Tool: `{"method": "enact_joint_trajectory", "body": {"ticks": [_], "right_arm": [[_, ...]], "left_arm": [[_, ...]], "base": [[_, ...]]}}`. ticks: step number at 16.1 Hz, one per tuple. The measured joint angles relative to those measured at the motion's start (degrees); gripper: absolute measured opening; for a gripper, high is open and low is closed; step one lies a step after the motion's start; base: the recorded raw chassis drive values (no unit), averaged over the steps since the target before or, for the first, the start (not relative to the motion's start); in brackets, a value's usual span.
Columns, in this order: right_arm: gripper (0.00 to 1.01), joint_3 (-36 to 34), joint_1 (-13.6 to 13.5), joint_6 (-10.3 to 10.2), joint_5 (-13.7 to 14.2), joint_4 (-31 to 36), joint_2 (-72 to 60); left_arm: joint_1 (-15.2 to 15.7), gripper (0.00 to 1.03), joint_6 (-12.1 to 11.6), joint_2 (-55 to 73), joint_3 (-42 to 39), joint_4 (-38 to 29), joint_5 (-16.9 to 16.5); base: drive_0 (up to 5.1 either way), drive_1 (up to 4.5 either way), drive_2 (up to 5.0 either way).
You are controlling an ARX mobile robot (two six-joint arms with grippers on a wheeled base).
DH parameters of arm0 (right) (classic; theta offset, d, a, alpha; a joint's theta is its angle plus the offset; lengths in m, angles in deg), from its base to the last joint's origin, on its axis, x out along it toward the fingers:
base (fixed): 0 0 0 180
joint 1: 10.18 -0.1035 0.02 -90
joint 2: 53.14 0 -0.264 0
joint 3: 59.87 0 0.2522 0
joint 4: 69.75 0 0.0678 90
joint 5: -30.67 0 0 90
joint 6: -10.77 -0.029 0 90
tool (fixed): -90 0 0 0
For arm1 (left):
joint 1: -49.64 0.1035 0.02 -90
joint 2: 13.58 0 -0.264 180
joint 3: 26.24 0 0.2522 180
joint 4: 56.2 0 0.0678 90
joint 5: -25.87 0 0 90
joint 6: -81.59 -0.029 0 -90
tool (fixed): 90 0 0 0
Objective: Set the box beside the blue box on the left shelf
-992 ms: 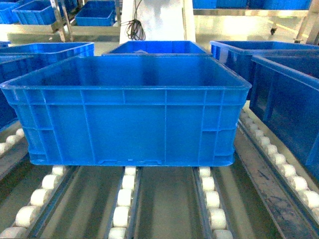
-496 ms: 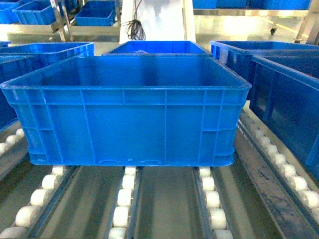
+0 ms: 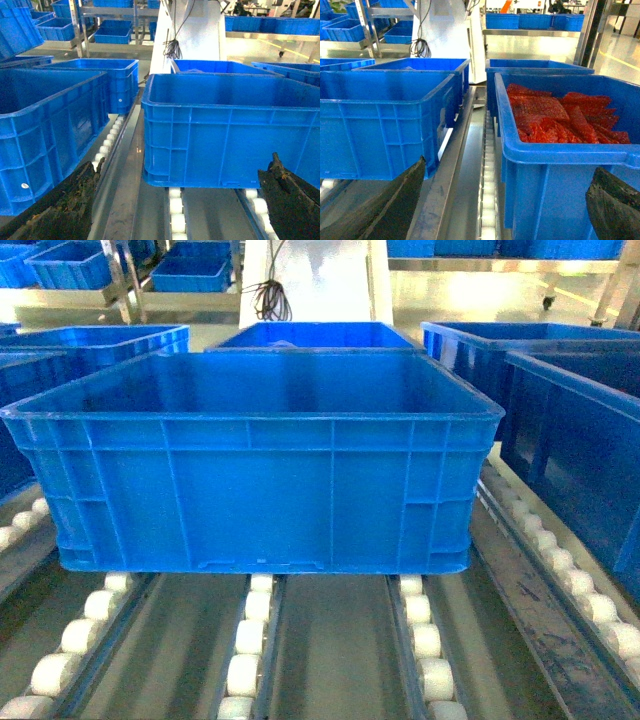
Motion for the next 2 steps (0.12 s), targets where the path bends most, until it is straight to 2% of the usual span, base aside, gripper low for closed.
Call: {"method": "enact_joint_trajectory", "body": {"ticks": [2], "right_arm": [[0.98, 0.00, 0.00, 0.00, 0.00, 0.00, 0.00]], "left_arm": [[0.00, 0.98, -0.02, 0.00, 0.00, 0.00, 0.00]], "base": [[0.0, 0.00, 0.0]]}}
